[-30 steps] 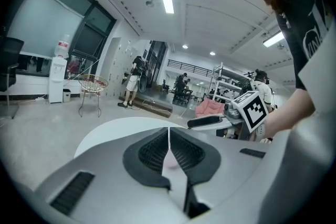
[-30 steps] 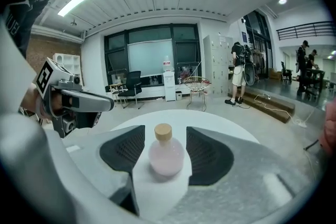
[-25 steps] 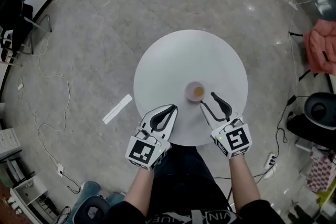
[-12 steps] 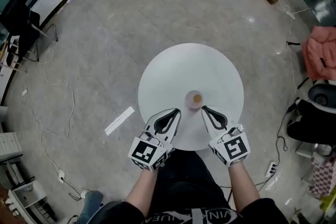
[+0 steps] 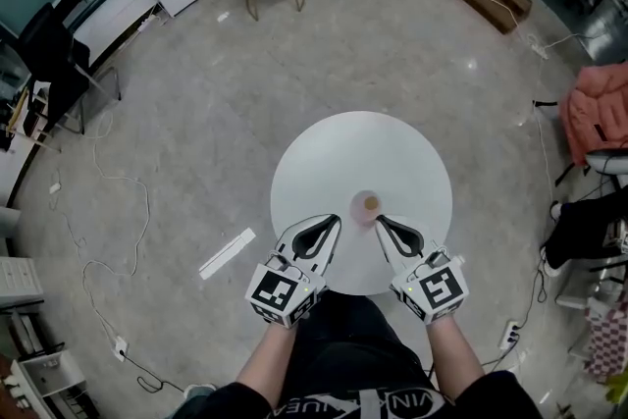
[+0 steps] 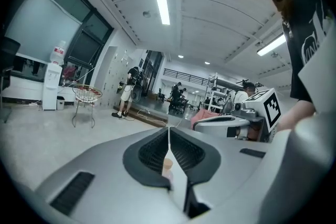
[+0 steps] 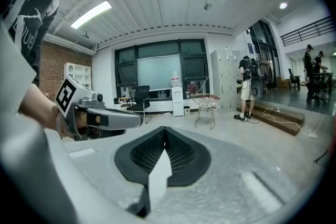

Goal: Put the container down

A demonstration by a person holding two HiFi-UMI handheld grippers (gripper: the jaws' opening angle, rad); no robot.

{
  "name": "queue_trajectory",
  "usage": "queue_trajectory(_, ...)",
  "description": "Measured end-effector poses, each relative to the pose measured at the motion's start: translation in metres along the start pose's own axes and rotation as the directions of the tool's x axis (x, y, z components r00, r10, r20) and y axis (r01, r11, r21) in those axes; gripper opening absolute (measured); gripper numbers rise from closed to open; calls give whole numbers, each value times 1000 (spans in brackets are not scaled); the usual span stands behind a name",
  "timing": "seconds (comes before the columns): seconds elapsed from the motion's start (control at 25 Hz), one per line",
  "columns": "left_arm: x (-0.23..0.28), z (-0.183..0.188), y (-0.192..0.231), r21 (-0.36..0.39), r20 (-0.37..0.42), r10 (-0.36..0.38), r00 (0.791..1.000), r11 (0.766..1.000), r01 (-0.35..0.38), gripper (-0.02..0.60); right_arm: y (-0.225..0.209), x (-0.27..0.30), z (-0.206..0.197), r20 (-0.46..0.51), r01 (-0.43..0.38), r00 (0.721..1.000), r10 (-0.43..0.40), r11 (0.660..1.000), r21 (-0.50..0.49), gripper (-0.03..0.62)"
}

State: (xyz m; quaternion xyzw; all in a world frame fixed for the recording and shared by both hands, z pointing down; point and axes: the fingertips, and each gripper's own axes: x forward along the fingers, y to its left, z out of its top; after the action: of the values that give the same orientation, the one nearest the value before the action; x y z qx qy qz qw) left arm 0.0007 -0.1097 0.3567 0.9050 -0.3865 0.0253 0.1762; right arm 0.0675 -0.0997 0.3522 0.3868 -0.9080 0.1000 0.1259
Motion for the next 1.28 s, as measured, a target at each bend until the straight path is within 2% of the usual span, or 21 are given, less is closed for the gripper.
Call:
queue_trajectory(0.44,-5,40,3,53,51,-19,999,998,16,15,-6,-8,41,62,49,997,-48,999,-8,6)
queue_trajectory(1.28,-11,84,-5,100,134,-33,990,995,20,15,-18,-30,76,133,108,986,-103,994,-28,6)
